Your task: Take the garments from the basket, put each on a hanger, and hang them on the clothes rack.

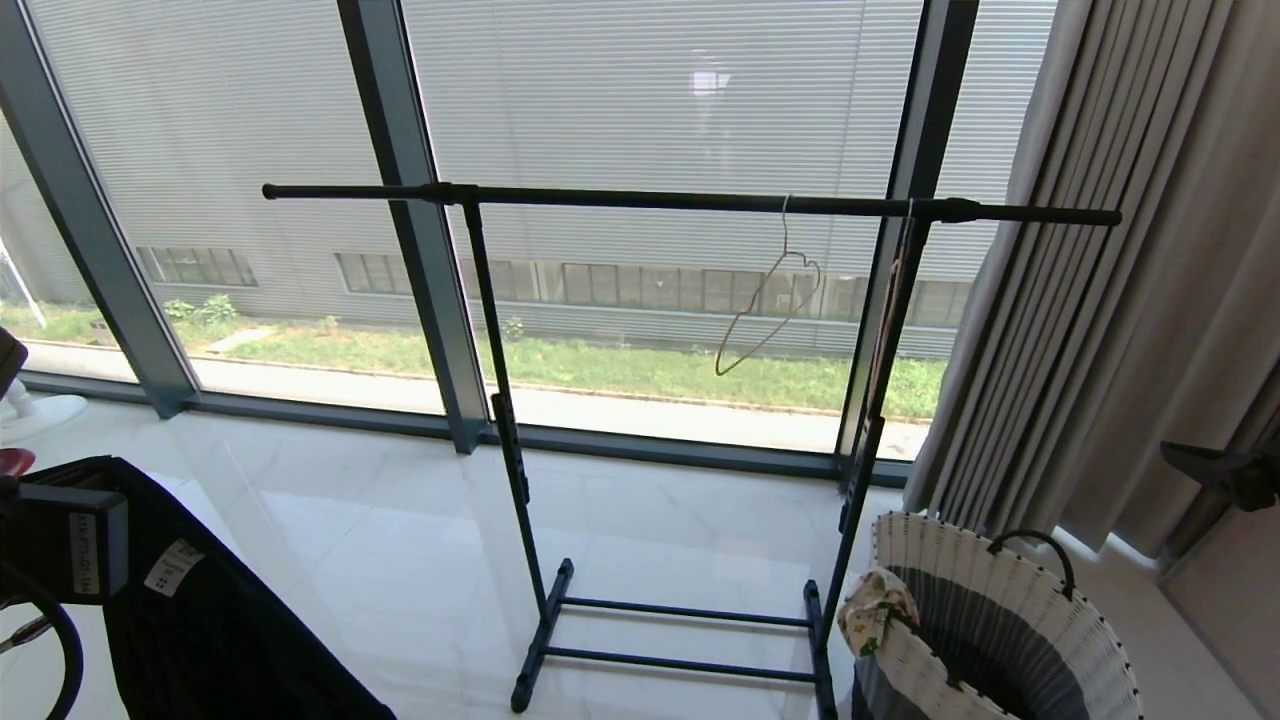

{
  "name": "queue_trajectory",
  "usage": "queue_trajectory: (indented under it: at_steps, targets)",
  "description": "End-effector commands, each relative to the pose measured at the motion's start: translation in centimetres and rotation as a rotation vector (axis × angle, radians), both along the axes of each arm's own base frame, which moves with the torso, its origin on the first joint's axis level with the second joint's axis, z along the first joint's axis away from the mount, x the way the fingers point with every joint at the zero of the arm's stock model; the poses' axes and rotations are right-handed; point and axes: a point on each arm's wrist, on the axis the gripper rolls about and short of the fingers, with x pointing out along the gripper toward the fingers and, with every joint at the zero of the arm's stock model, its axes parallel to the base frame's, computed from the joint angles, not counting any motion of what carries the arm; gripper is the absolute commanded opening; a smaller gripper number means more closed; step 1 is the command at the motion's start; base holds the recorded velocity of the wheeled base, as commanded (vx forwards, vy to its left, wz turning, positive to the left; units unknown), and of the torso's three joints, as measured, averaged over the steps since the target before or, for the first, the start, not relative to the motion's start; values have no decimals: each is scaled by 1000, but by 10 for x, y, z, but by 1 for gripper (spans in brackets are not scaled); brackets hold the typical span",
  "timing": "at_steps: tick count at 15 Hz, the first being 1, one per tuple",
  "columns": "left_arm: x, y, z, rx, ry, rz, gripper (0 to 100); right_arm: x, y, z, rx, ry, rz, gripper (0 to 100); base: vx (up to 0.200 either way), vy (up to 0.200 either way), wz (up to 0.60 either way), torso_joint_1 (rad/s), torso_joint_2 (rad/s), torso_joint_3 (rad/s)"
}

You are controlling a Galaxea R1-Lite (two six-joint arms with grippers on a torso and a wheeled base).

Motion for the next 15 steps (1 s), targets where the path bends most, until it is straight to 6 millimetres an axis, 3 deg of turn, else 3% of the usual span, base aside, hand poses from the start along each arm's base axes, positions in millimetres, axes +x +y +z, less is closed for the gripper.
queue_trajectory:
  at_steps: [1,5,12,15]
  targets:
    - [-1,0,1,6,-2,-3,0,2,0,0,7,4,-2,100,0,200,0,-2,-2,-7]
    - [0,0,2,25,-1,-16,0,26,7,-1,271,-25,-28,100,200,0,0,0,-4,1]
    - [-1,-1,2,32,-1,-24,0,64,15,13,356,-73,-46,100,200,0,0,6,-2,2]
    - [-1,-2,2,32,0,-30,0,77,17,4,391,-29,-72,100,200,0,0,4,4,1]
